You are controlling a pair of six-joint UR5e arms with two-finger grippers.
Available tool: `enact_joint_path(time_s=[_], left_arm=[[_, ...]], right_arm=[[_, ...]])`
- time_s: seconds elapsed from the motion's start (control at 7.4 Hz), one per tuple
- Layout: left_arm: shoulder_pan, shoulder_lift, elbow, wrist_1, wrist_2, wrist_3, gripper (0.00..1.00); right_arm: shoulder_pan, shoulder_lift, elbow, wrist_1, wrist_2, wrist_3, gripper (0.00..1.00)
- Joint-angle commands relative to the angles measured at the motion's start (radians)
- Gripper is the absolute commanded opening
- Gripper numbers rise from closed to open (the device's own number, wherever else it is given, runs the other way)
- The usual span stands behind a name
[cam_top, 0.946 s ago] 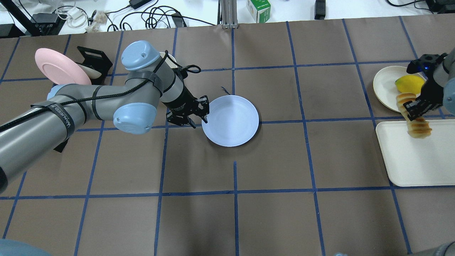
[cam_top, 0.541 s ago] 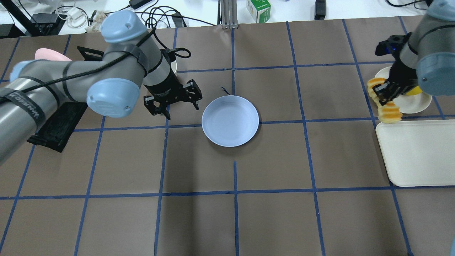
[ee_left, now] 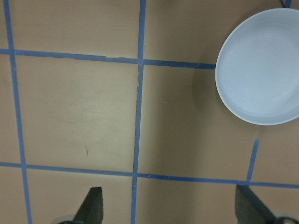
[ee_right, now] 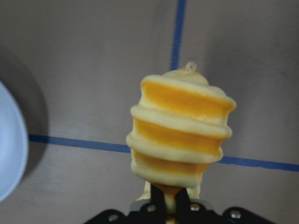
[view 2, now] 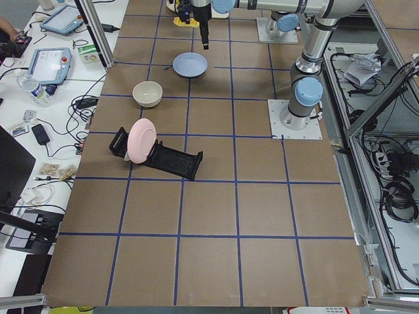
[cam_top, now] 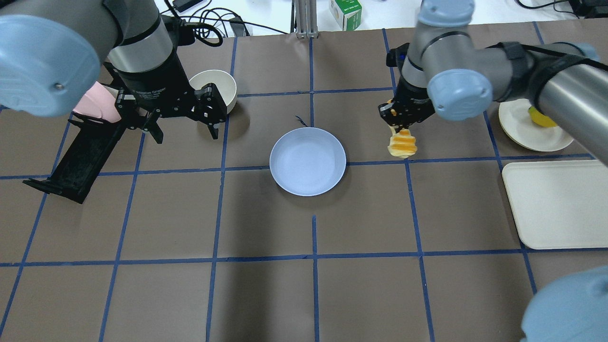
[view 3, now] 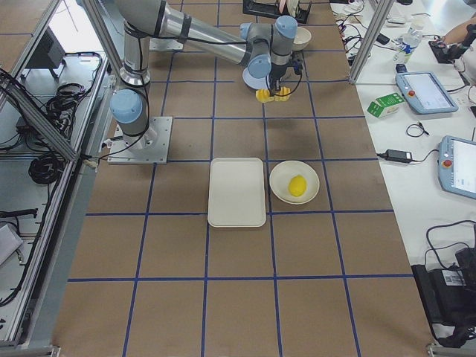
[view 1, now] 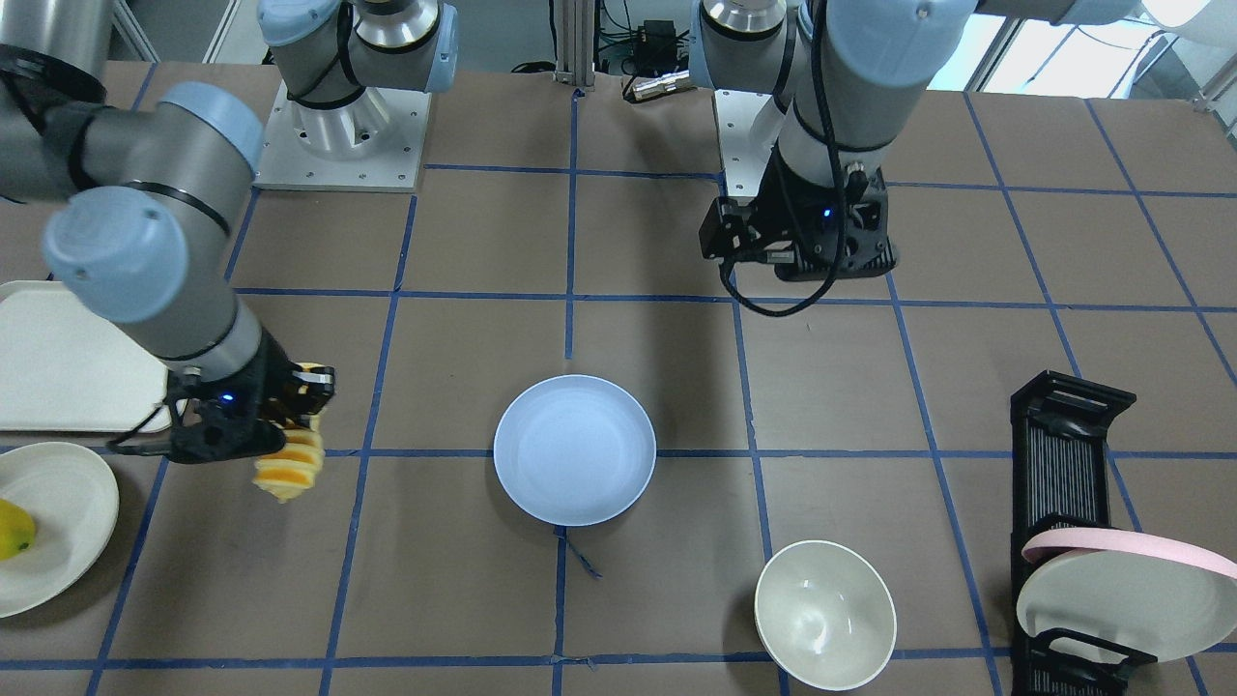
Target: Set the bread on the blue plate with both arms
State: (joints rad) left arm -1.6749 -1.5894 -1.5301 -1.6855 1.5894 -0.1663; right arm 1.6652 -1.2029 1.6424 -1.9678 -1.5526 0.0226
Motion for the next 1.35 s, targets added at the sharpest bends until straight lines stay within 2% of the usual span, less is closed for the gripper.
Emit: enact_joint_path(time_s=[0.0,0.27,0.54,0.68,0.81,1.22], left_arm=[[-0.002,0.023,-0.005,0.083,-0.002,0.001,1.00],[0.007,0.008,-0.010,0.152,-0.002,0.007,1.00],[0.012,0.008,-0.021,0.174,-0.009,0.002,1.00],[0.011,0.018,-0.025,0.173,-0.017,-0.004,1.00],[0.011,0.017,-0.027,0.171,-0.017,-0.002,1.00],[0.010,0.028,-0.054,0.165,-0.026,0.002,1.00]], right_arm=[[0.152,0.069,-0.047,0.000,0.003,0.234,0.00],[0.206,0.118,-0.073,-0.084,0.107,0.336,0.00],[0.226,0.152,-0.069,-0.114,0.109,0.362,0.17],[0.229,0.163,-0.064,-0.120,0.108,0.349,0.82],[0.231,0.172,-0.064,-0.117,0.111,0.358,1.00],[0.243,0.169,-0.098,-0.103,0.111,0.358,1.00]])
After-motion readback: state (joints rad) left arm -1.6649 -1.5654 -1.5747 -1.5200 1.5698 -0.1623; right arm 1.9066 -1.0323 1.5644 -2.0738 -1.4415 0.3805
